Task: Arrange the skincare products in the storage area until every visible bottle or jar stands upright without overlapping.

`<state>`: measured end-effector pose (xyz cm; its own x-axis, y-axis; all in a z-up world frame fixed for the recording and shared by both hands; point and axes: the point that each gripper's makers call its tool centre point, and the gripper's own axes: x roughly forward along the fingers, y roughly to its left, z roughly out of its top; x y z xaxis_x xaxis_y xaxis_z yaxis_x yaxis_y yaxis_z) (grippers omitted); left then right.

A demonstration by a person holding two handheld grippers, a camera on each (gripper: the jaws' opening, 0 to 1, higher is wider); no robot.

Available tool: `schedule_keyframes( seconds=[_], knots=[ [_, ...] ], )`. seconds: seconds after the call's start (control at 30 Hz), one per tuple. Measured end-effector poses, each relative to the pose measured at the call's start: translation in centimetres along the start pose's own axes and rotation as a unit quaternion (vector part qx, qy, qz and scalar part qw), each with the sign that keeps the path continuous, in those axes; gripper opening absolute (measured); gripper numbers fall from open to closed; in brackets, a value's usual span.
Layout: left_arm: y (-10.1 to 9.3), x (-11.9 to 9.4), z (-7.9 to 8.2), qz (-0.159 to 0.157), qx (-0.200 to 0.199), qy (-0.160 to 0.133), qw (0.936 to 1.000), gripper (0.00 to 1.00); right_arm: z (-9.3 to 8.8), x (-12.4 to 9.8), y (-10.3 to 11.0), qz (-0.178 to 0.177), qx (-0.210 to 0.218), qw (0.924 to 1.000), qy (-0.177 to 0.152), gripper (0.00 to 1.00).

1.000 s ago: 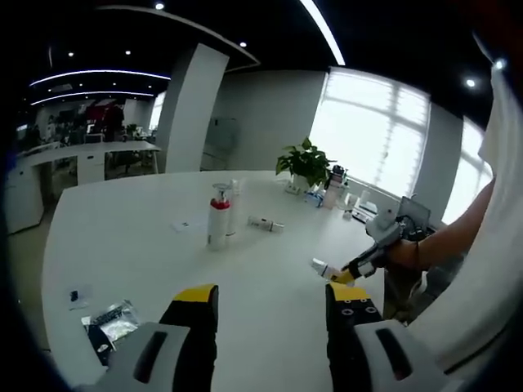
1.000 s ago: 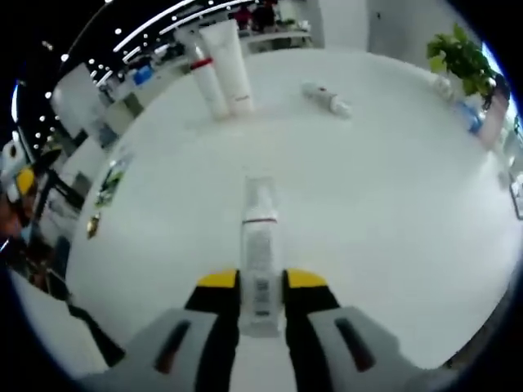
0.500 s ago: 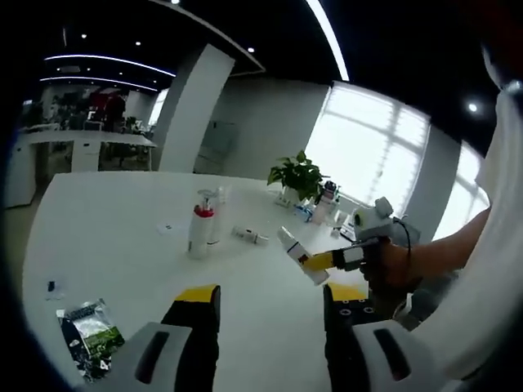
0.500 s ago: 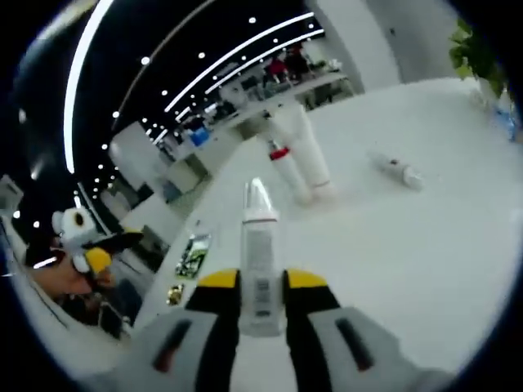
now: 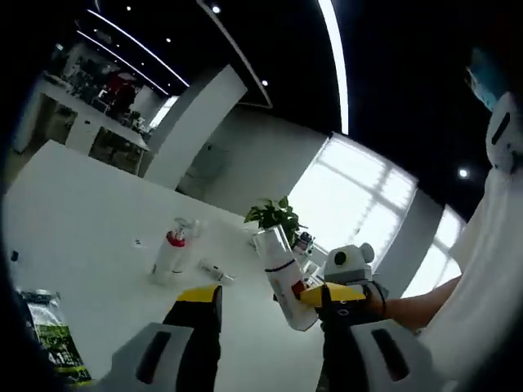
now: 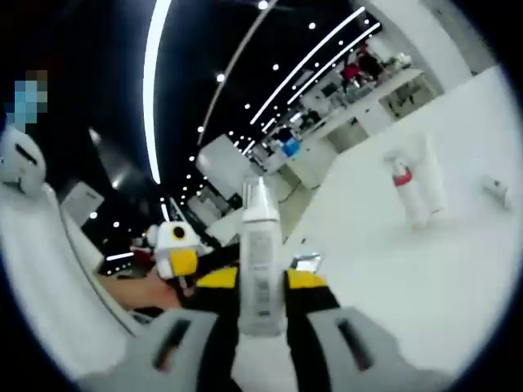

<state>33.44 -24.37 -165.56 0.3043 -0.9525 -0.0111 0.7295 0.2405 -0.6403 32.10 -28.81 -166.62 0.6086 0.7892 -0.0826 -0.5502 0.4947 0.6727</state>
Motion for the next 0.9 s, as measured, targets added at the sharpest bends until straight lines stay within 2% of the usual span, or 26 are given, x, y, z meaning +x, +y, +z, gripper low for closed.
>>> schedule_keyframes(
  seconds=[0.07, 0.1, 0.2, 0.43, 0.63, 0.83, 0.9],
  knots=[
    [-0.3, 0.3, 0.1, -0.007, -0.009, -0.004, 0.9999, 0.48, 0.3, 0.0, 0.6, 0.016, 0.004, 0.9999, -0.001, 0.19],
    [-0.5, 0.5, 0.2, -0.014, -0.015, -0.006, 0.9998, 0.47, 0.5, 0.0, 1.4, 0.039, 0.01, 0.9992, -0.006, 0.19],
    [-1.2, 0.8, 0.4, -0.028, -0.022, -0.013, 0.9993, 0.42, 0.8, -0.1, 2.3, 0.07, 0.018, 0.9974, -0.007, 0.19],
    [-2.8, 1.3, 0.5, -0.066, -0.041, -0.009, 0.9969, 0.38, 0.5, 0.0, 4.3, 0.131, 0.034, 0.9908, 0.008, 0.19],
    [-3.3, 1.5, 0.5, -0.08, -0.045, -0.005, 0.9958, 0.37, -0.1, 0.6, 4.7, 0.15, 0.039, 0.9877, 0.021, 0.19],
    [-4.0, 1.4, 0.5, -0.099, -0.046, -0.004, 0.994, 0.26, -0.4, 0.7, 4.9, 0.157, 0.047, 0.9861, 0.028, 0.19],
    [-4.1, 1.4, 0.5, -0.102, -0.049, -0.004, 0.9936, 0.25, -0.7, 0.7, 4.9, 0.159, 0.045, 0.9857, 0.034, 0.19]
  ],
)
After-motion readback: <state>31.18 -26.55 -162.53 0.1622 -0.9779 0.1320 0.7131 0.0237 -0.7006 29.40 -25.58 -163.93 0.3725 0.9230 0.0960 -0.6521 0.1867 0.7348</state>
